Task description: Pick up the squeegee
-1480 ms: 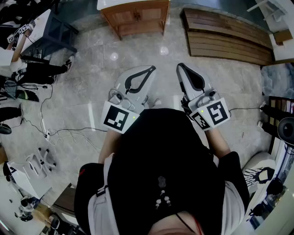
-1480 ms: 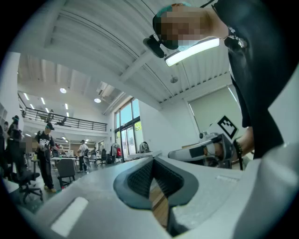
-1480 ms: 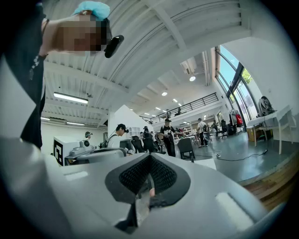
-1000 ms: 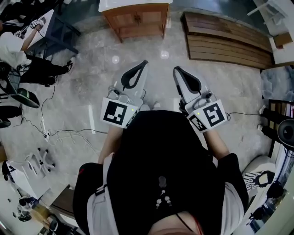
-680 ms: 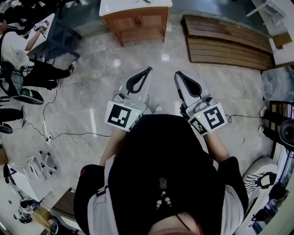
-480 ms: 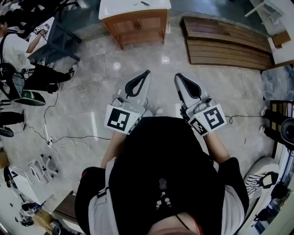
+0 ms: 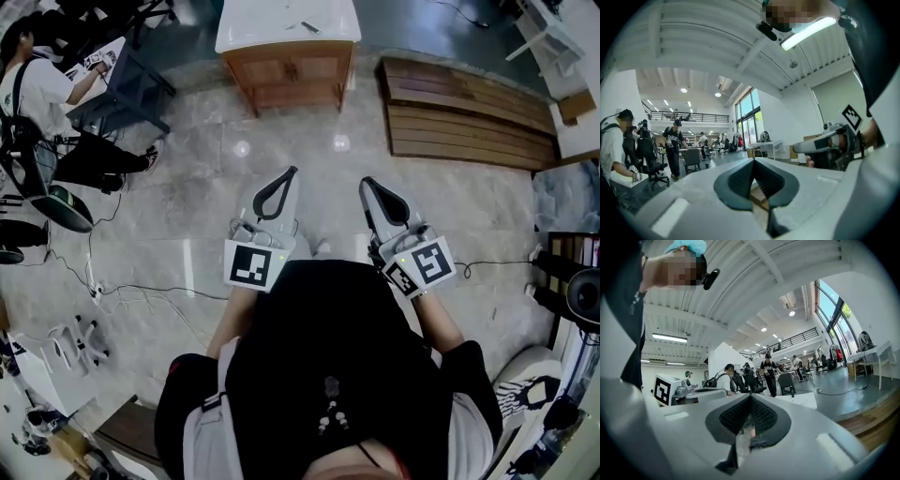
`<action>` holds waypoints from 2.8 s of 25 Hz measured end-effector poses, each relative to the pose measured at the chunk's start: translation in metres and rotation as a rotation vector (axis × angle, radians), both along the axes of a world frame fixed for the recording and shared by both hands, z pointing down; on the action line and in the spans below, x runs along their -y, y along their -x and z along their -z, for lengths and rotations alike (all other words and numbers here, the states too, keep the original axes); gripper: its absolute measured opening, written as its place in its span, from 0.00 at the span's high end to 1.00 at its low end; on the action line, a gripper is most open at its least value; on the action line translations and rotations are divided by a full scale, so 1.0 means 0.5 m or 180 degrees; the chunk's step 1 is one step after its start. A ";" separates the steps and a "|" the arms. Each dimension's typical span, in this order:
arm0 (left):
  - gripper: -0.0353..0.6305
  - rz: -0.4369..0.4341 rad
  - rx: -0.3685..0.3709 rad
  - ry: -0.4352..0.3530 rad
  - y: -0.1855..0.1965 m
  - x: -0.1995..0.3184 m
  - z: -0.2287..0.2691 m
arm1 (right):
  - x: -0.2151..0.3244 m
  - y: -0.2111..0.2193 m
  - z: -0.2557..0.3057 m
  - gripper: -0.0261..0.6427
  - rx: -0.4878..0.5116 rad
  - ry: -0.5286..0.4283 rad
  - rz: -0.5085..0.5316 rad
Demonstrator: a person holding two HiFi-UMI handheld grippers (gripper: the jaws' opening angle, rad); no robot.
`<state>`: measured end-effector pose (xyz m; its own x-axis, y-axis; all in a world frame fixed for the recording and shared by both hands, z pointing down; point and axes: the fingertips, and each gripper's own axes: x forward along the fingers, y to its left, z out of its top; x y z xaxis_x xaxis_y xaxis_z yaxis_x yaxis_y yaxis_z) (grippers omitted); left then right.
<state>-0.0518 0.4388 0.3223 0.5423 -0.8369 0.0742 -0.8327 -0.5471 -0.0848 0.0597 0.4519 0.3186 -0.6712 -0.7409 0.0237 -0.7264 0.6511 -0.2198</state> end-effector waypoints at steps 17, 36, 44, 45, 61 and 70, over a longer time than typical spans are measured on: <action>0.95 -0.0405 -0.0593 0.0016 0.001 0.140 -0.016 | 0.147 0.010 -0.028 0.96 -0.0088 0.0051 -0.0068; 0.95 -0.0504 -0.0529 0.0159 0.042 0.526 -0.030 | 0.498 0.068 -0.033 0.96 -0.0220 0.0199 -0.0274; 0.95 -0.0551 -0.0506 0.0135 0.081 0.637 -0.036 | 0.622 0.100 -0.033 0.96 -0.0197 0.0091 -0.0404; 0.95 -0.0539 -0.0499 0.0135 0.087 0.649 -0.038 | 0.632 0.105 -0.033 0.96 -0.0207 0.0084 -0.0404; 0.95 -0.0311 -0.0478 0.0240 0.108 0.767 -0.086 | 0.772 0.117 -0.066 0.96 -0.0336 0.0200 -0.0275; 0.95 -0.0063 -0.0514 0.0256 0.072 0.934 -0.093 | 0.967 0.106 -0.064 0.96 -0.0236 0.0097 0.0078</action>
